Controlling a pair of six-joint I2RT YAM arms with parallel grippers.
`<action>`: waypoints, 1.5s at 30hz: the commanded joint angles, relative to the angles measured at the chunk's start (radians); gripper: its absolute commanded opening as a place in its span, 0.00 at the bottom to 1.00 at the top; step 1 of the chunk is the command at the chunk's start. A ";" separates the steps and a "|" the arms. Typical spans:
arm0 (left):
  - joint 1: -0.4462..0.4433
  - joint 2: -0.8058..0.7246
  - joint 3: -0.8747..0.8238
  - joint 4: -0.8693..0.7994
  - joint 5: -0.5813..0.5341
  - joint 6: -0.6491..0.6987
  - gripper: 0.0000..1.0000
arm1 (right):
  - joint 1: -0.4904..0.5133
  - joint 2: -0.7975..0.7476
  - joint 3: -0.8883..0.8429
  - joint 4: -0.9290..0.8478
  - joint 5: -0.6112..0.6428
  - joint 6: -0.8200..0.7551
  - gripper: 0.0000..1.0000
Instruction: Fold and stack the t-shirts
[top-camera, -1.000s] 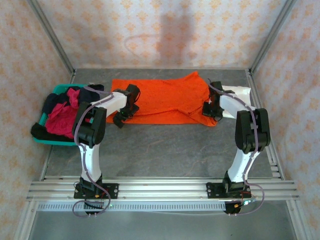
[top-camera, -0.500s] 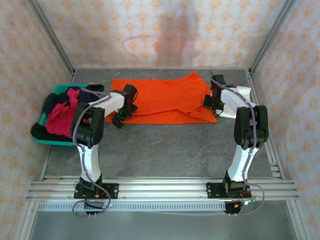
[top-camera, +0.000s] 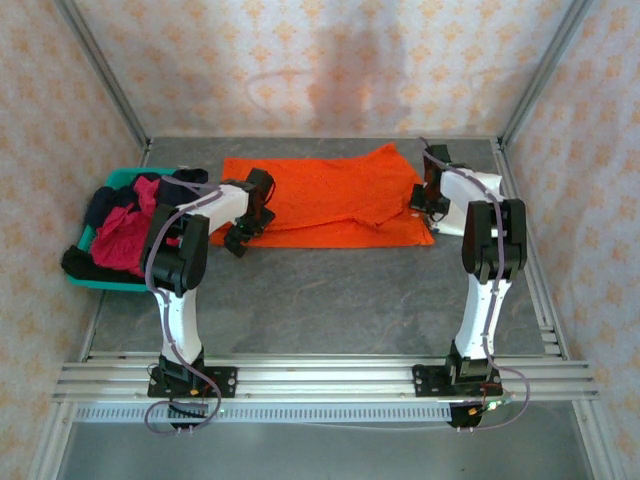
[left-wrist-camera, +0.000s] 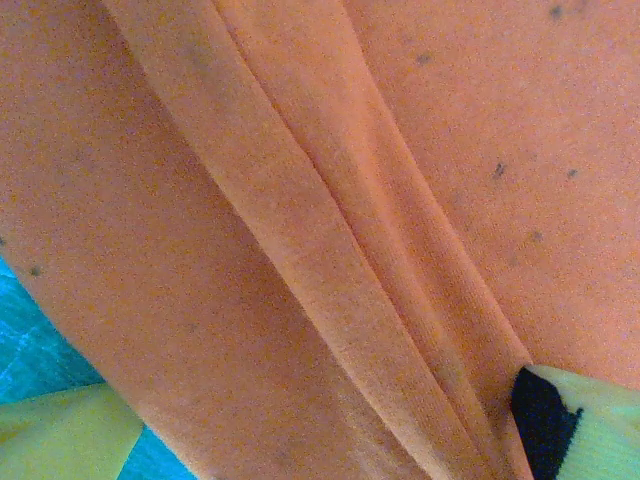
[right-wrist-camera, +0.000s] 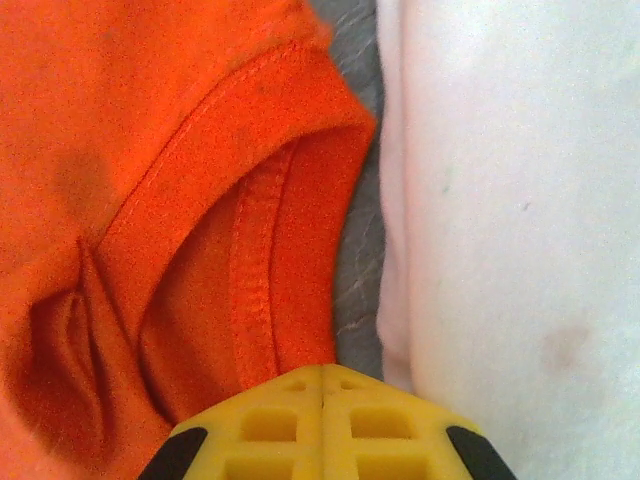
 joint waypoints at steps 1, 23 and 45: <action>0.032 0.030 -0.049 0.005 -0.021 0.007 0.98 | -0.006 0.020 0.042 -0.005 0.021 0.003 0.00; -0.012 -0.101 0.096 -0.046 -0.048 0.101 0.99 | -0.021 -0.327 -0.435 0.082 -0.041 0.058 0.37; 0.061 0.030 0.021 0.015 -0.071 0.106 0.97 | -0.042 -0.298 -0.443 0.058 0.012 0.143 0.00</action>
